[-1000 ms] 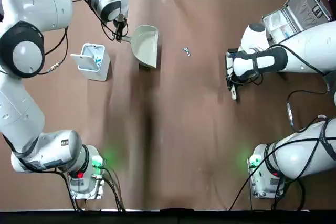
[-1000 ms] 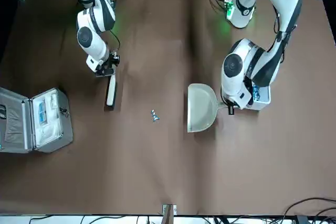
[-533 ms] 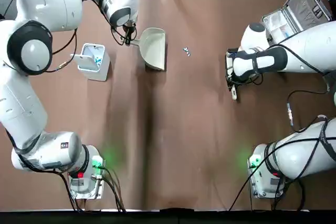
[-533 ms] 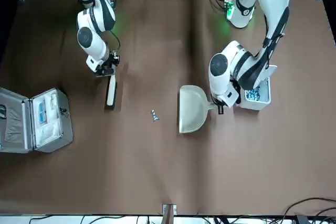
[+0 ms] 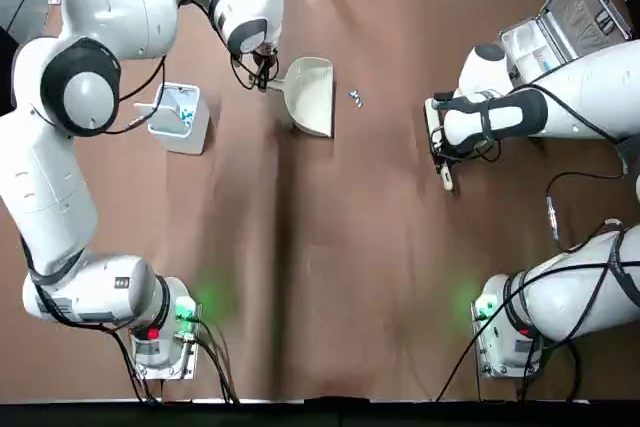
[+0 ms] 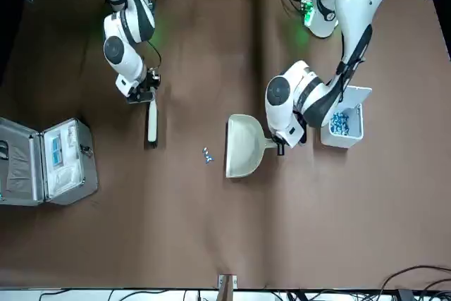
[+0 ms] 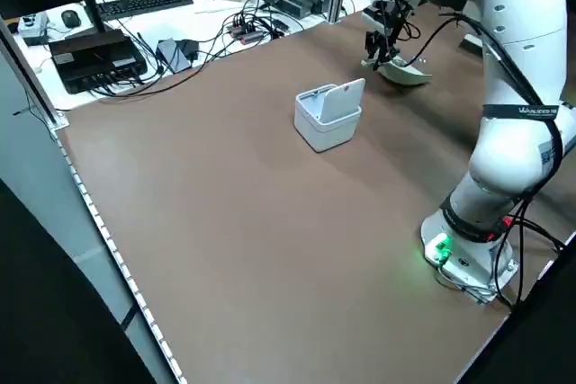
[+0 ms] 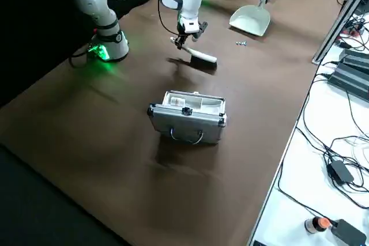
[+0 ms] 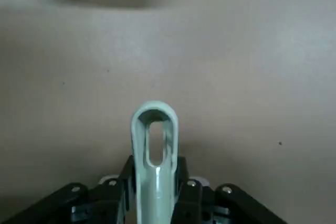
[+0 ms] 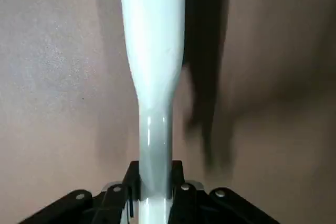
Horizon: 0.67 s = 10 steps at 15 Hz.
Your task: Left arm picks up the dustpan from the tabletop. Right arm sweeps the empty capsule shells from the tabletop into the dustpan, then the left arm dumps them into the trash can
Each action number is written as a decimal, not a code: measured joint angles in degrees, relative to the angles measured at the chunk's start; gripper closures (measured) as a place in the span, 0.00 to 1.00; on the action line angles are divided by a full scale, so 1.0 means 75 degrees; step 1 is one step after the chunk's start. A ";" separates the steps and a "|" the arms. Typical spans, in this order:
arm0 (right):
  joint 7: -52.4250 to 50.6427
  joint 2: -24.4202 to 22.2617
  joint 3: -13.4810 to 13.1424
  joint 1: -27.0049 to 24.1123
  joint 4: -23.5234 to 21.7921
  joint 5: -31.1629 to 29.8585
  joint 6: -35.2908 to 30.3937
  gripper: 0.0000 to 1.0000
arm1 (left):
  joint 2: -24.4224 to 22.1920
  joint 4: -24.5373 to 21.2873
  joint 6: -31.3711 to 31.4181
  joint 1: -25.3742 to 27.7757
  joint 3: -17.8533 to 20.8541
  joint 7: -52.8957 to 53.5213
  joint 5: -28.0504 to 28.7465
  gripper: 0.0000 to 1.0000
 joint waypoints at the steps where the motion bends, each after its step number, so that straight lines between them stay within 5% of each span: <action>1: 0.0001 0.0000 -0.0001 -0.0001 0.0000 0.0000 0.0001 0.72 | 0.0066 0.0056 -0.0001 -0.0031 0.0002 -0.0016 0.0002 0.67; 10: 0.0001 0.0000 -0.0016 -0.0014 0.0135 0.0000 0.0002 0.73 | 0.0388 0.0617 -0.0143 -0.1139 0.0862 -0.0446 0.0237 0.67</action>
